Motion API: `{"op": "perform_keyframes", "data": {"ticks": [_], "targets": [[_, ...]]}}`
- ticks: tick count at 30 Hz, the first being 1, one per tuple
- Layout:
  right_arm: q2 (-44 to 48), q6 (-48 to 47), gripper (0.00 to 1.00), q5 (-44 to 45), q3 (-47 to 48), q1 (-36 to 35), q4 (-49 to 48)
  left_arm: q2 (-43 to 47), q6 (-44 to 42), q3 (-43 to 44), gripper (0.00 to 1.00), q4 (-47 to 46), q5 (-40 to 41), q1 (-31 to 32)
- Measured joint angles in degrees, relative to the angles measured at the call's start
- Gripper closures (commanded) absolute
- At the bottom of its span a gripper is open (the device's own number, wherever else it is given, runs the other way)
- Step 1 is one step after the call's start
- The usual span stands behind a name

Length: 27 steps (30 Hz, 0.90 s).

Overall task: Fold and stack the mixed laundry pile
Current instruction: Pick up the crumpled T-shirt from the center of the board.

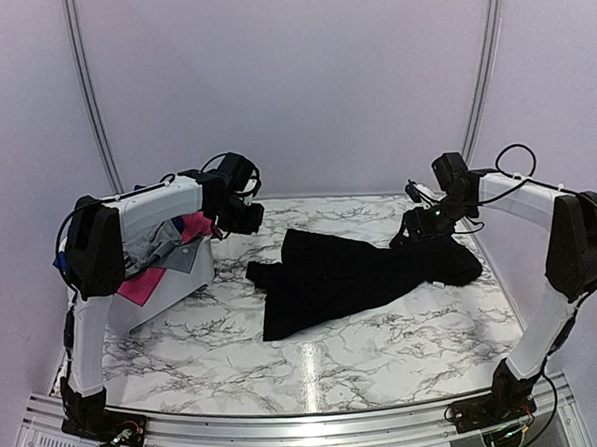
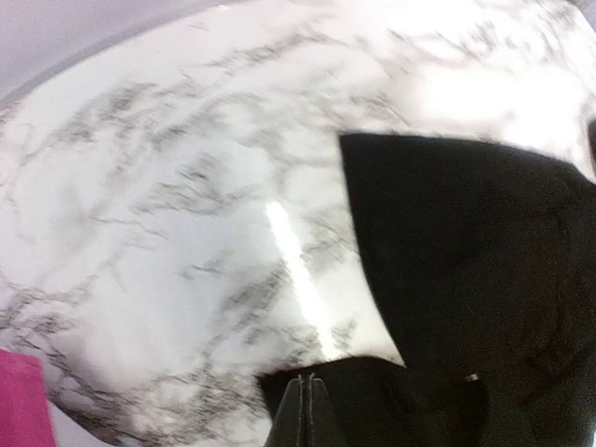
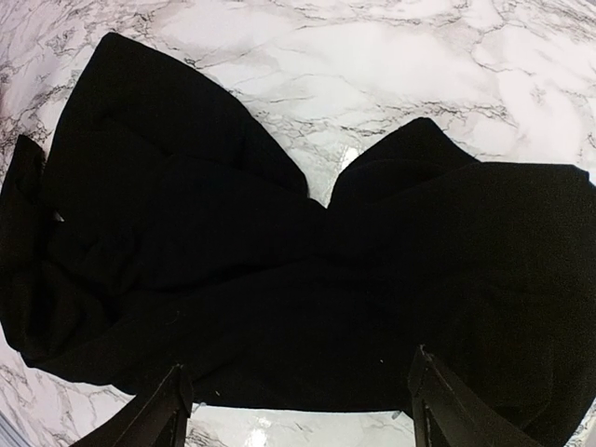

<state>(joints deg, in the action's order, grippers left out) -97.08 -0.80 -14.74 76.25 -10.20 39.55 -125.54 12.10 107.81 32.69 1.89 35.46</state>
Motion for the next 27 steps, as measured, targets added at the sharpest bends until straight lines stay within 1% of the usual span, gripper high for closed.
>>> {"op": "perform_keyframes", "data": {"ticks": [1,3,4,5,8,10,13,16,18,22,27], "targets": [[0.0,0.0,0.24,0.0,0.0,0.1,0.0,-1.0,0.6,2.4,0.89,0.1,0.7,-1.5],[0.0,0.0,0.24,-0.2,0.0,0.3,0.0,-2.2,0.4,5.4,0.61,0.0,0.1,-3.3],[0.0,0.0,0.24,-0.3,0.0,0.3,0.0,-2.0,-0.2,5.3,0.51,-0.2,-1.1,-3.8],[0.0,0.1,0.24,-0.4,0.0,0.4,0.0,-1.0,-1.3,3.8,0.47,-0.6,-2.2,-3.9],[0.0,0.2,0.24,-1.1,0.0,1.4,0.0,5.5,-5.4,-6.7,0.46,-1.1,-4.7,-1.1],[0.0,0.6,0.24,-1.6,0.2,2.9,-0.1,12.0,-7.5,-16.0,0.46,-0.3,-6.4,3.5],[0.0,1.0,0.24,-1.7,1.1,5.2,-0.1,20.1,-10.3,-25.1,0.43,0.2,-9.0,10.0],[-0.7,1.0,0.24,-1.7,2.9,6.7,-0.1,24.6,-12.3,-30.6,0.4,0.2,-10.6,14.0],[-2.2,1.0,0.24,-1.4,4.6,7.3,-0.4,24.3,-13.5,-32.1,0.37,0.1,-10.4,15.0],[-7.1,0.9,0.24,-1.2,8.4,7.5,-0.7,19.4,-15.4,-32.1,0.31,-0.3,-8.3,16.1],[-14.3,-0.1,0.25,-1.3,13.8,7.5,-0.8,14.6,-17.7,-31.0,0.27,-0.7,-6.3,17.4]]}}
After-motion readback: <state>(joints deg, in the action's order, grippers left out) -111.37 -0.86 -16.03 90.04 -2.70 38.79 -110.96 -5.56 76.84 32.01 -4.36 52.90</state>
